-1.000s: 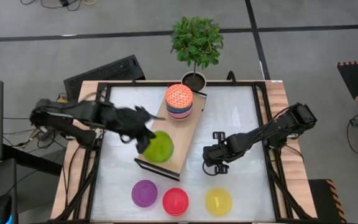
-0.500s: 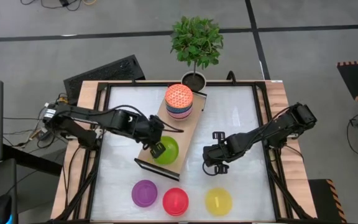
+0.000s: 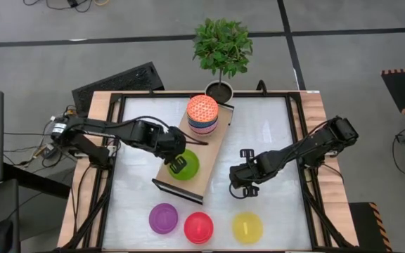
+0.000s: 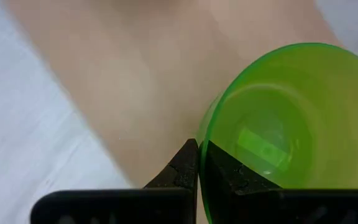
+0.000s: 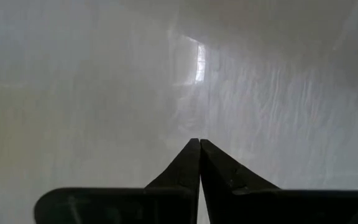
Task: Place and stack bowls onto a shelf
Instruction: Put the green bowl on the shelf, then stack the purple bowl on top of the green bowl on the shelf, then stack the yellow bowl on top of the purple bowl on the shelf
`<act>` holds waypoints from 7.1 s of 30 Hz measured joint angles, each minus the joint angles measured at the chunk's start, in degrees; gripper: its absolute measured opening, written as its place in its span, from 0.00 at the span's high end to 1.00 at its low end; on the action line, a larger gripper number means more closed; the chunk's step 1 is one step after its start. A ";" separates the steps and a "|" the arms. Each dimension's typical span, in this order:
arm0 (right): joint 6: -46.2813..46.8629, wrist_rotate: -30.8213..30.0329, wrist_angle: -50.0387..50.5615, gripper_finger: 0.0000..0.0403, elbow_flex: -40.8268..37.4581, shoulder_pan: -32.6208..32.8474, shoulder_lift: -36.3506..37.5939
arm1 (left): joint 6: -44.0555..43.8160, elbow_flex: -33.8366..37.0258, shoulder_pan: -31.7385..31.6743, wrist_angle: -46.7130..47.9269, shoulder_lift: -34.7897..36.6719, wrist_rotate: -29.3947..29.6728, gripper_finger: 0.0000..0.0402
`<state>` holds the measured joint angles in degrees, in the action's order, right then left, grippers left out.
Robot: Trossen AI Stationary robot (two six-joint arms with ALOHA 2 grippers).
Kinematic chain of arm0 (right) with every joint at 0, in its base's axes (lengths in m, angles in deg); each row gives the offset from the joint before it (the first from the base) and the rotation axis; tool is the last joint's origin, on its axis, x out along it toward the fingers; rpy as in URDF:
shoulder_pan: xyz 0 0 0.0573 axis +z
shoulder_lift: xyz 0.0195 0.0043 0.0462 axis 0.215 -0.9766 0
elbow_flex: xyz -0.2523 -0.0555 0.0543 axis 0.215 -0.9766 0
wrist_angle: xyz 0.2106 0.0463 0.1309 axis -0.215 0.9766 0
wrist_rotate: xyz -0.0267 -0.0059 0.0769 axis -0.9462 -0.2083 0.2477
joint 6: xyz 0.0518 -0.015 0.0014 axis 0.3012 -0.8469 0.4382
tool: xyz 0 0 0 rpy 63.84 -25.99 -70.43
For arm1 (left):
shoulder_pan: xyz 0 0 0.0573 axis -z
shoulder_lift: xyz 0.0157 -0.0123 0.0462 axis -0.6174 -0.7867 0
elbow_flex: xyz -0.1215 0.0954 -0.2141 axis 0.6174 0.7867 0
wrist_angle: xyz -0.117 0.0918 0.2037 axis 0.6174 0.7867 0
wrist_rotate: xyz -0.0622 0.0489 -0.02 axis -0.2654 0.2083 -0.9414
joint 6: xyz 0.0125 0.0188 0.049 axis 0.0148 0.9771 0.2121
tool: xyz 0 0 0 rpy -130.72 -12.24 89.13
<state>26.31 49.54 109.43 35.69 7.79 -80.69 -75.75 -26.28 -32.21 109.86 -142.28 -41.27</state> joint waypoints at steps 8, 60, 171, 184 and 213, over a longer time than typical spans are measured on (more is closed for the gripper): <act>0.19 0.01 -0.10 0.91 0.00 0.00 0.00 | 4.59 -0.02 -0.28 -0.58 0.25 2.50 0.91; 7.88 7.34 -5.30 0.91 0.00 4.77 -0.02 | -44.27 -22.05 41.51 19.02 -15.14 14.69 0.55; 16.93 -3.13 -0.74 0.91 0.02 7.39 -0.52 | -7.50 -9.03 -1.11 8.82 -1.23 -4.50 1.00; 16.87 -3.17 -0.73 0.91 0.02 7.02 -0.52 | -1.71 -9.07 -1.14 7.40 -1.19 -3.11 0.74; 18.18 30.29 -19.64 0.96 0.00 17.01 0.52 | 4.12 -35.93 2.01 10.21 -1.08 1.81 0.64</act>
<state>44.49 79.84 89.79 35.69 24.80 -80.18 -71.63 -62.20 -30.21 120.07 -143.36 -39.46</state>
